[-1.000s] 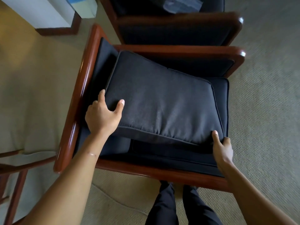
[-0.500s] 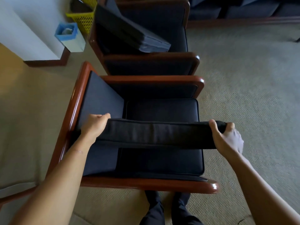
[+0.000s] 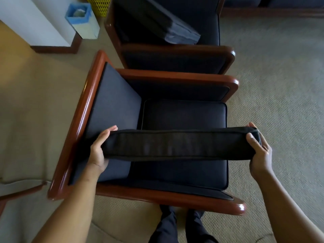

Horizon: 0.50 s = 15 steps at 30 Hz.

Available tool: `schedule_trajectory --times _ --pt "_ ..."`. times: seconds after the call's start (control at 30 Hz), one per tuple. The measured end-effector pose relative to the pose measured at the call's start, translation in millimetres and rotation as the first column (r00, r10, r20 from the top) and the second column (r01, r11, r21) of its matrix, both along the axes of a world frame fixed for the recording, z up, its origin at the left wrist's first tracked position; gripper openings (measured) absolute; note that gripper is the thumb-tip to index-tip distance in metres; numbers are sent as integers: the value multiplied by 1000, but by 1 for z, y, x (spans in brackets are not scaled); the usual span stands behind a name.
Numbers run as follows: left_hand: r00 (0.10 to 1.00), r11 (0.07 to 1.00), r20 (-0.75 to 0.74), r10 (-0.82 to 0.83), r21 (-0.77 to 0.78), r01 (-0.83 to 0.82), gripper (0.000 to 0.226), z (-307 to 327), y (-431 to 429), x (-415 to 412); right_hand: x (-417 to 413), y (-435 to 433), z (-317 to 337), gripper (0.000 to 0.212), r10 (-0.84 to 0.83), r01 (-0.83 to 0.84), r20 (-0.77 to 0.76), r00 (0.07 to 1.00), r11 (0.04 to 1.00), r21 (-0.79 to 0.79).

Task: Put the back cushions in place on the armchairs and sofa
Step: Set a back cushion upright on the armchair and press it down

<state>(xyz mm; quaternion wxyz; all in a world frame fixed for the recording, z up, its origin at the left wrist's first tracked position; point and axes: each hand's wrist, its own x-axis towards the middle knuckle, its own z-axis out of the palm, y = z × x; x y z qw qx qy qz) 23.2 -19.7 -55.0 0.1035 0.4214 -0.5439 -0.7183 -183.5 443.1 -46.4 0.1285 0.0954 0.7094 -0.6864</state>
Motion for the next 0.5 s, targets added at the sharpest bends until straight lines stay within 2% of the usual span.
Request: schedule_trajectory --times 0.1,0.2,0.33,0.5 --pt "995 993 -61 78 99 -71 64 -8 7 1 -11 3 -13 40 -15 14 -27 1000 1000 -16" --pt "986 985 -85 142 110 -133 46 -5 19 -1 -12 -1 -15 18 -86 84 -21 996 994 -65" --pt "955 957 -101 279 119 -267 38 9 39 0 -19 -6 -8 39 -212 211 6 977 967 -140" --pt "900 900 -105 423 161 -405 24 36 84 5 -52 6 9 39 -118 115 -7 993 979 -166"
